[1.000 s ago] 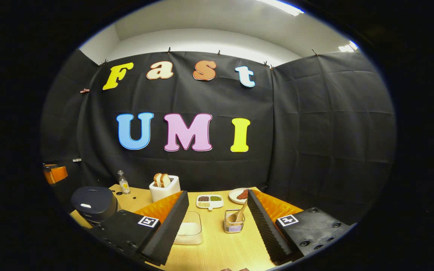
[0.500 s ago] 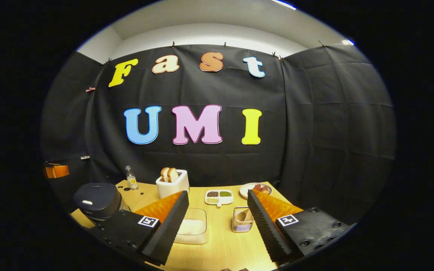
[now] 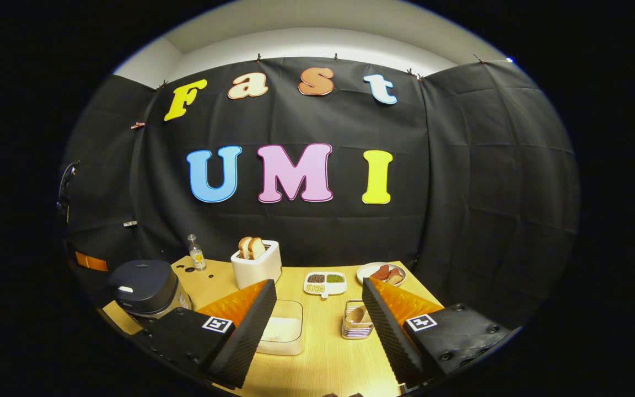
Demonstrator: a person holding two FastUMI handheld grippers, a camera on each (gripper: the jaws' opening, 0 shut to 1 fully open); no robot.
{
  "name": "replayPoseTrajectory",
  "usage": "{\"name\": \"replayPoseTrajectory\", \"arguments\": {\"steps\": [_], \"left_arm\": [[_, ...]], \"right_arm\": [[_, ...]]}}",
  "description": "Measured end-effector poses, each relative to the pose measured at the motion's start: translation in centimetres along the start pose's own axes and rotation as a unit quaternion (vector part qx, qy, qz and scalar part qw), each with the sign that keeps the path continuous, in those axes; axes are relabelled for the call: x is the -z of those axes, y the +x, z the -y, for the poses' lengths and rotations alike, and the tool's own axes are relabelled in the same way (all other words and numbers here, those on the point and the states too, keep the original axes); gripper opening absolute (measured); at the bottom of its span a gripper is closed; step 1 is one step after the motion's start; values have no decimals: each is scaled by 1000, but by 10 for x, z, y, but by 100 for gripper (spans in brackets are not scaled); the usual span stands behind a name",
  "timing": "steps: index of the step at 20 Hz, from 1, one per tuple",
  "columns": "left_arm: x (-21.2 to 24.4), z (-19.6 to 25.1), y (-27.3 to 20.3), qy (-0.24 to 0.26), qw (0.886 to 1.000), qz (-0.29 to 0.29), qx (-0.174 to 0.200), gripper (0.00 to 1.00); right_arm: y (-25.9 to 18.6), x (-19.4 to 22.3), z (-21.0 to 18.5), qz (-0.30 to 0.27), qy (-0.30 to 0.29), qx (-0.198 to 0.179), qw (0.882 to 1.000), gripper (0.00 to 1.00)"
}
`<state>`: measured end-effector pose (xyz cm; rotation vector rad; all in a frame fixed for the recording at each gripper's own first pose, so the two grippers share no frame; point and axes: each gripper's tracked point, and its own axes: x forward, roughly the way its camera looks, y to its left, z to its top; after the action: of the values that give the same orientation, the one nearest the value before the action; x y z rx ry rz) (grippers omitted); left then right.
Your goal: Close the left gripper, press the button to open the rice cooker; take a wooden spoon from the chopstick holder with the right hand, scoop a spoonful of rice and pour it into the rice cooker, then put the wooden spoon back into the chopstick holder.
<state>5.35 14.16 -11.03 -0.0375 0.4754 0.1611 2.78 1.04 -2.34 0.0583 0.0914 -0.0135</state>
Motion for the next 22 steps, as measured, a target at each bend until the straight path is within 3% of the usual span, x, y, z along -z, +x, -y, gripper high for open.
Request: {"name": "replayPoseTrajectory", "arguments": {"steps": [7, 14, 19, 22], "left_arm": [[17, 23, 23, -10, 999, -28, 44, 6], [36, 21, 34, -7, 998, -49, 38, 6], [41, 24, 37, 51, 997, -58, 23, 7], [44, 24, 39, 42, 998, -52, 20, 7]], "right_arm": [[7, 14, 18, -16, -4, 15, 1000, 98], [10, 20, 39, -22, 7, 34, 999, 98], [9, 32, 48, -41, 12, 39, 998, 98], [9, 36, 50, -48, 12, 37, 998, 98]]}}
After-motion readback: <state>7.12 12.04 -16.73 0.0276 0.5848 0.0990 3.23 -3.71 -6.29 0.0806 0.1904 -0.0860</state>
